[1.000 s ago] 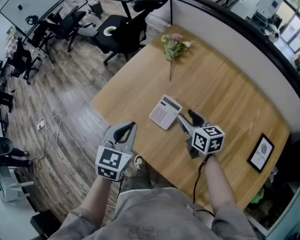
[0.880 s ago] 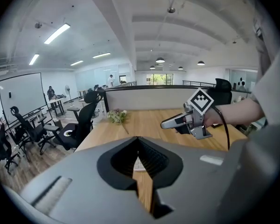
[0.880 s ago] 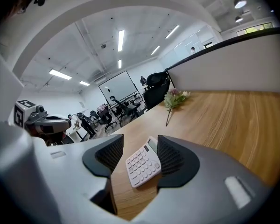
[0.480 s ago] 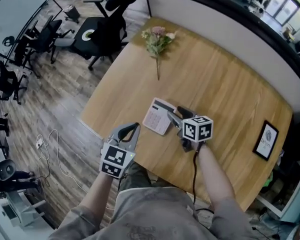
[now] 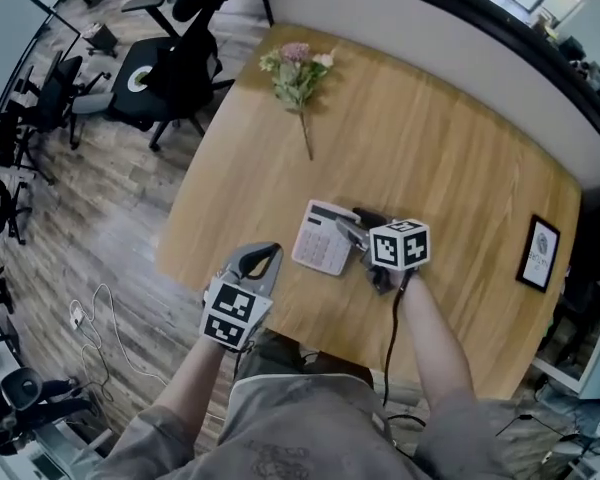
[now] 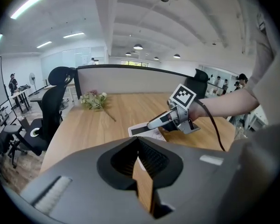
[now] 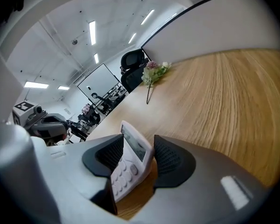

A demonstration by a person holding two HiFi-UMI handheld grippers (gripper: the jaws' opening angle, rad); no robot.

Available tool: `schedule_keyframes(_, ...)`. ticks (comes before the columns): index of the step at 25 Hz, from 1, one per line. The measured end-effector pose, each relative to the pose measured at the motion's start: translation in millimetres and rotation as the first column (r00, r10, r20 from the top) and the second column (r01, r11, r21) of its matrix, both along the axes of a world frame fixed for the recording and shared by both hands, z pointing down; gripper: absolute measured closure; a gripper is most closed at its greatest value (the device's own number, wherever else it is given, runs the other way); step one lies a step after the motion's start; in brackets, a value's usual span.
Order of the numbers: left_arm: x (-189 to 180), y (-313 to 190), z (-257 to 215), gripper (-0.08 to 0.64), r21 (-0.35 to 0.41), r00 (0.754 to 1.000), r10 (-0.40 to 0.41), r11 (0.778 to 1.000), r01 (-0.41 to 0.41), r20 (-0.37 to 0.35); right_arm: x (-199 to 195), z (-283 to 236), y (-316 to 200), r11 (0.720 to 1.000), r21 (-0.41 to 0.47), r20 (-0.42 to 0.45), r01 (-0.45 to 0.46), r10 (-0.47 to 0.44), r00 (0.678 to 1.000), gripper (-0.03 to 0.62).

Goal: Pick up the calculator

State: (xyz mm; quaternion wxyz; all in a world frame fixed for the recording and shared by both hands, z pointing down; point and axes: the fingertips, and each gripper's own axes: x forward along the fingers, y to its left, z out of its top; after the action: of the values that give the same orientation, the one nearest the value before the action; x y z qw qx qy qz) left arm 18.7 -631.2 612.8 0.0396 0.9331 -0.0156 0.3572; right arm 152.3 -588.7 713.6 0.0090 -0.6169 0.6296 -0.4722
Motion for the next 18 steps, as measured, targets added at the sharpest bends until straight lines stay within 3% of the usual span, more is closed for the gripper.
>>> schedule_keyframes(3,-4,-7,10,0.558,-0.014,0.999,0.040,0.999,-0.040,0.012,-7,10,-4,1.000,-0.026,0.039,0.004,-0.003,0.999,0.383)
schedule_keyframes(7,-13,-13,15,0.558,-0.029,0.997,0.080,0.996,-0.080,0.014,-7,13,-6,0.998,-0.058,0.011,-0.008,0.009,1.000,0.386)
schedule_keyframes(18,-26,-22,5,0.558,-0.054,0.996,0.092,0.994,-0.092,-0.003,-23,-10,-3,0.998,0.011,0.113,-0.067,0.065,0.992,0.517)
